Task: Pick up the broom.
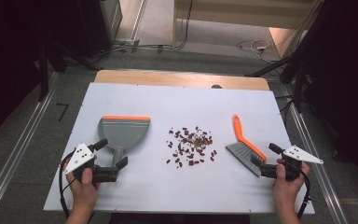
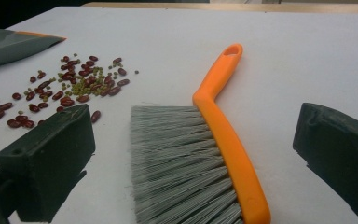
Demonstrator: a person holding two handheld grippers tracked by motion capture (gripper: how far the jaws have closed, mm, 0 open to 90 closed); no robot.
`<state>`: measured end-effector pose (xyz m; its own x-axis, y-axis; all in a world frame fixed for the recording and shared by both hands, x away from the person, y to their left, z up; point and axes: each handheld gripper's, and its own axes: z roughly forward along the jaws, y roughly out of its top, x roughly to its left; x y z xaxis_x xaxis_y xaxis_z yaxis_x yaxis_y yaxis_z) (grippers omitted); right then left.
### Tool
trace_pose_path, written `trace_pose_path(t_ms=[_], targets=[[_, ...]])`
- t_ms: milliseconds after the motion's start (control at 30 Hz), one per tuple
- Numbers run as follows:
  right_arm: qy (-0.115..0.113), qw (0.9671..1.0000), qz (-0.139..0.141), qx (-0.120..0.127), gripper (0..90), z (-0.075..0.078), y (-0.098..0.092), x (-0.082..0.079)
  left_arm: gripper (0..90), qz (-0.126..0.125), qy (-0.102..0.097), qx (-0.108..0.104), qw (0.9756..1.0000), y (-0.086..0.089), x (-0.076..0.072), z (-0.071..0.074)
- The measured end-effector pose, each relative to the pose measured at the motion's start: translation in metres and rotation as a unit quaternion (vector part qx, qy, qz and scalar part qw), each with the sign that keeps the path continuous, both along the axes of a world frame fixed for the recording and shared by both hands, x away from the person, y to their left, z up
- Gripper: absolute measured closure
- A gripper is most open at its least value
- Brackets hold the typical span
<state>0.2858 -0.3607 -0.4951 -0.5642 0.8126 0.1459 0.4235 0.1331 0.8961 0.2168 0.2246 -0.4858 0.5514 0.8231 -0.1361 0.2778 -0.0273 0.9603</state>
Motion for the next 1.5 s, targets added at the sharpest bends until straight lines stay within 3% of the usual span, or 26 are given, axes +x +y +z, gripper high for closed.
trace_pose_path(t_ms=[133, 233, 400, 500, 567, 600, 667, 933, 1033, 1200, 1400, 1500], targets=[[0.000, 0.9999, 0.003, -0.015, 0.0, 0.002, 0.004, 0.001, 0.4, 0.001, 0.004, -0.005, 1.0000, -0.001, 0.003, 0.003], [0.002, 0.9999, 0.008, -0.010, 0.0, 0.006, 0.006, 0.002, 0.4, -0.001, 0.009, 0.000, 1.0000, -0.002, 0.004, 0.003], [0.015, 0.9993, -0.013, -0.031, 0.0, 0.013, 0.013, 0.006, 0.4, -0.006, 0.011, 0.001, 0.9999, -0.002, 0.005, 0.005], [0.023, 0.9994, -0.016, -0.020, 0.0, 0.017, 0.017, 0.010, 0.4, -0.003, 0.014, -0.006, 0.9999, 0.000, 0.006, 0.005], [0.018, 0.9996, -0.011, -0.020, 0.0, 0.020, 0.019, 0.010, 0.4, -0.003, 0.018, -0.004, 0.9998, 0.000, 0.006, 0.004], [0.016, 0.9993, -0.011, -0.033, 0.0, 0.027, 0.023, 0.012, 0.4, -0.007, 0.019, 0.004, 0.9998, -0.002, 0.006, 0.003], [0.009, 0.9996, -0.009, -0.026, 0.0, 0.035, 0.024, 0.014, 0.4, -0.013, 0.022, 0.010, 0.9996, -0.004, 0.007, 0.002], [-0.004, 0.9997, 0.002, -0.023, 0.0, 0.062, 0.032, 0.032, 0.5, -0.022, 0.020, 0.011, 0.9995, -0.006, 0.010, 0.005], [-0.003, 0.9997, -0.007, -0.024, 0.0, 0.072, 0.033, 0.041, 0.5, -0.023, 0.022, 0.019, 0.9993, -0.007, 0.011, 0.005], [0.002, 0.9997, -0.017, -0.017, 0.0, 0.084, 0.032, 0.051, 1.1, -0.021, 0.021, 0.015, 0.9995, -0.007, 0.013, 0.006], [0.012, 0.9997, -0.016, -0.014, 0.0, 0.088, 0.034, 0.061, 1.0, -0.024, 0.016, 0.017, 0.9995, -0.010, 0.014, 0.008], [0.024, 0.9992, -0.013, -0.028, 0.0, 0.088, 0.037, 0.071, 1.0, -0.029, 0.018, 0.019, 0.9992, -0.012, 0.015, 0.007]])
